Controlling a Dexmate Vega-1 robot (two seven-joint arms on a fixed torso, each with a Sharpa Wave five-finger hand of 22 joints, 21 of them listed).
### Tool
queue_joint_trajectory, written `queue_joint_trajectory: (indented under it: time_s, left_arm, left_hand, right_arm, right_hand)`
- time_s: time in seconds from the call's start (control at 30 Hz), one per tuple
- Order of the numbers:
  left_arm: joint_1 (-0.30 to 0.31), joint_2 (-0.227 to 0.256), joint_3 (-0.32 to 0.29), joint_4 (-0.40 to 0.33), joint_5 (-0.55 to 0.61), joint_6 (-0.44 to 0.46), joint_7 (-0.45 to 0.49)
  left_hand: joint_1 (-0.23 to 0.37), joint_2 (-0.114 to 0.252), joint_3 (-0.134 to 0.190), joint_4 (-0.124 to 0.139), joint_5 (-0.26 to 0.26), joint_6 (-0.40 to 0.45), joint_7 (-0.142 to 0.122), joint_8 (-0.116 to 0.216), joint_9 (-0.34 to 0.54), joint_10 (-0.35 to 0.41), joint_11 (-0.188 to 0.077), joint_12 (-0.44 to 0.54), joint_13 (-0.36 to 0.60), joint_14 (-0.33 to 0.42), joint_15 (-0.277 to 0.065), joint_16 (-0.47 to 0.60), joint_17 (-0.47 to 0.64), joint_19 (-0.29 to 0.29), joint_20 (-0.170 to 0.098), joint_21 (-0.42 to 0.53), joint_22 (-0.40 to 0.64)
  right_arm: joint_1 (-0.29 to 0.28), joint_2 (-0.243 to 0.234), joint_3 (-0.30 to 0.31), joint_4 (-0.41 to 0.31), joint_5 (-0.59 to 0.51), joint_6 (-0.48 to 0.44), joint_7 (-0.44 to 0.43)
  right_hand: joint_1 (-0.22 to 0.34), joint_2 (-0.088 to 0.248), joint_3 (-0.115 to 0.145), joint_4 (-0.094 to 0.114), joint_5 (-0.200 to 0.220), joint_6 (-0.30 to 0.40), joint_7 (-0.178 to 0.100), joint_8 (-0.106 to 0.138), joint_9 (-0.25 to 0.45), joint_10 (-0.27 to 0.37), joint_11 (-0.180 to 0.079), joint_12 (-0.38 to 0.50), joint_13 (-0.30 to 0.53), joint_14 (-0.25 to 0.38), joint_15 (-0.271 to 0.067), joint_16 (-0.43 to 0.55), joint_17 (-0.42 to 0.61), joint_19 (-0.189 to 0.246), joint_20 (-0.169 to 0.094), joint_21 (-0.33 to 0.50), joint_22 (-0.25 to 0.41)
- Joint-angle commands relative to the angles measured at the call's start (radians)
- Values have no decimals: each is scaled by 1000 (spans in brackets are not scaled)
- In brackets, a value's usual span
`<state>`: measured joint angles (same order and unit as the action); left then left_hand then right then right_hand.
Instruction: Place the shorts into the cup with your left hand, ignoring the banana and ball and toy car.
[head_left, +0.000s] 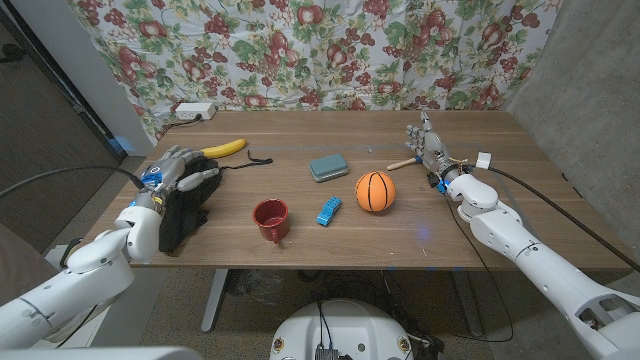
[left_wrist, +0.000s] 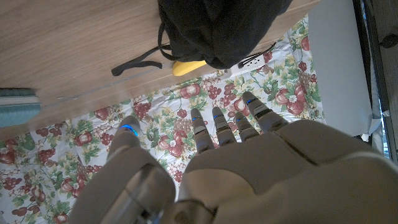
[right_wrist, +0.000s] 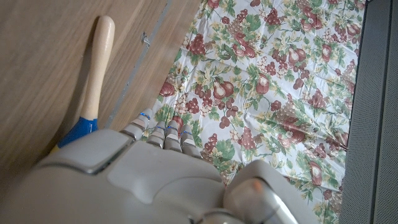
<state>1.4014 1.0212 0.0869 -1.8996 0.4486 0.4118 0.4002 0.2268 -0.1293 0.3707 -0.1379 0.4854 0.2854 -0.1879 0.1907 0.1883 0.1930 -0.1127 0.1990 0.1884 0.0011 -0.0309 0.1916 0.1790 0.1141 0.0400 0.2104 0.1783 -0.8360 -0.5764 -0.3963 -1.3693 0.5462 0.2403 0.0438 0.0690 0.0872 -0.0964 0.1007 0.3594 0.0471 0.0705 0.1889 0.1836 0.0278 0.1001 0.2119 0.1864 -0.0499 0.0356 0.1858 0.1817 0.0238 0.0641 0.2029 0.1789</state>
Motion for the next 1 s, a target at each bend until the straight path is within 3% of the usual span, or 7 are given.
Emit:
queue_joint_trajectory:
  time_s: [0.03,1.0]
  left_arm:
    - [20,-17,-22,10,9,16,-7]
    - [-42,-52,54,38,47,70,21]
  left_hand:
    - [8,0,-5,-2,7,-5,7,3,6,-4,10,-1,5,14,-36,8,5,23,-8,9,4]
    - [12,5,-5,-1,9,-15,7,4,7,-8,9,1,5,10,-43,3,6,3,-6,-2,5]
  right_arm:
    - [-4,-3,-3,-7,-2,-7,3]
    - [-7,-2,-4,-11,3,-13,5]
  right_hand:
    - [0,-2,-3,-8,10,1,3,3,3,1,2,4,2,2,1,2,1,2,10,0,2]
    - [0,-1,-3,-9,11,2,1,4,4,-1,-4,3,2,0,-1,1,1,2,10,-1,2]
